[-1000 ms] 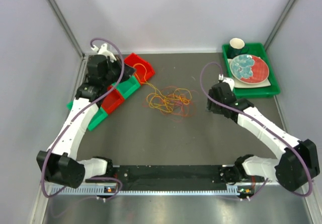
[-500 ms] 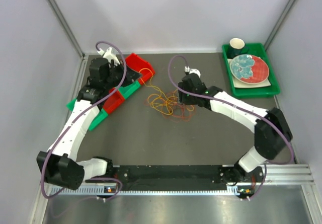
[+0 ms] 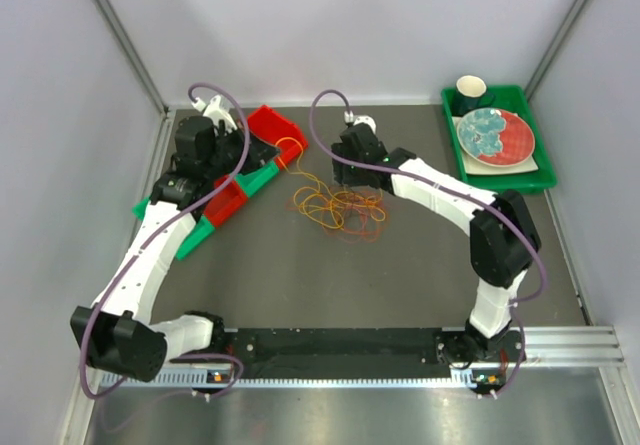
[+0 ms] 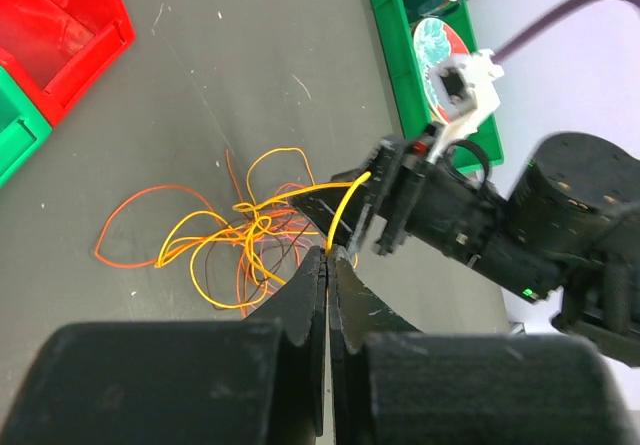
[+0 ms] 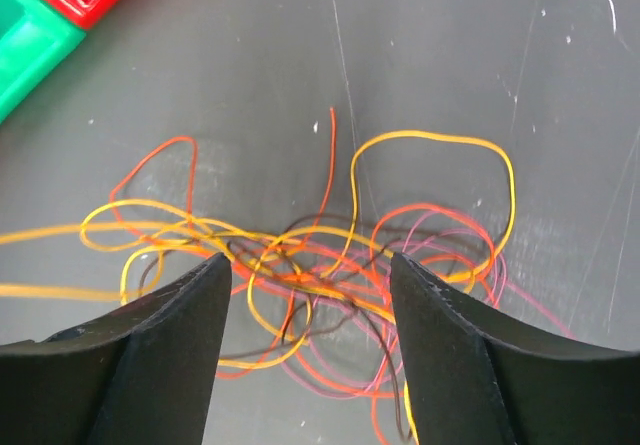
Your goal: Untangle the cables
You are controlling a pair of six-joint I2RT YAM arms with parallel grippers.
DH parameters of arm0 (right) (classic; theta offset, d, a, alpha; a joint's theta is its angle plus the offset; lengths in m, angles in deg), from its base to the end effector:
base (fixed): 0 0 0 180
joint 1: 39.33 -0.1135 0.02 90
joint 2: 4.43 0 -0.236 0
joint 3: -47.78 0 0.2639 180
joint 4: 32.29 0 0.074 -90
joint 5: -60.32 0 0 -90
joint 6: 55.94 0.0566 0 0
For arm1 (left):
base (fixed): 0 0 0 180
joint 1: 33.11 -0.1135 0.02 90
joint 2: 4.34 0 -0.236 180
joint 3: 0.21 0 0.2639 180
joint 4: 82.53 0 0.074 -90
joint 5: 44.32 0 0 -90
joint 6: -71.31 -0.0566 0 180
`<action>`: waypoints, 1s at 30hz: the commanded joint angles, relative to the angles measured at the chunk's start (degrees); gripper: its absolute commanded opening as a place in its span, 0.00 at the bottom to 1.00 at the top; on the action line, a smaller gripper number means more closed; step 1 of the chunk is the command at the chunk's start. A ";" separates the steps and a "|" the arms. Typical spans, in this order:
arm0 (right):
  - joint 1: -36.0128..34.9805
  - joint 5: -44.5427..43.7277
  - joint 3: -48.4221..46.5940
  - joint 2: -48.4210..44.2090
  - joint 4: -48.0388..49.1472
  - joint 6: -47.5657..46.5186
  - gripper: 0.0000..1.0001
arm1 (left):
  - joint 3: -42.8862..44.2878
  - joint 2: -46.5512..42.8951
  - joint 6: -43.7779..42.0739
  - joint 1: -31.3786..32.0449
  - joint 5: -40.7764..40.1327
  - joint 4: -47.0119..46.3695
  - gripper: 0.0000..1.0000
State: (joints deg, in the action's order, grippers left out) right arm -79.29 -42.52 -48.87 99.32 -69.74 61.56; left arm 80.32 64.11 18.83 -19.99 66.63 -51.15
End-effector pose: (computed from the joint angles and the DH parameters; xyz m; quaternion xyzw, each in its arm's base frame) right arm 0.3377 0.2665 0.2195 -0.0565 0.9159 0.1274 0.3765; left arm 0.2984 -0.0903 0.3463 -0.0667 0.8062 -0.3774 0.4509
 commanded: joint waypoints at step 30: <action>10.17 6.38 27.17 -23.14 6.64 0.18 0.00 | 27.43 10.47 -7.03 -2.32 -7.70 5.15 0.00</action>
State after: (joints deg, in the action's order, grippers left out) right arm -68.45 -44.56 -23.34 77.98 -67.58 60.52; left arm 100.69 72.46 10.54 -21.95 53.85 -42.26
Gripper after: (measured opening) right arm 0.004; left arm 0.011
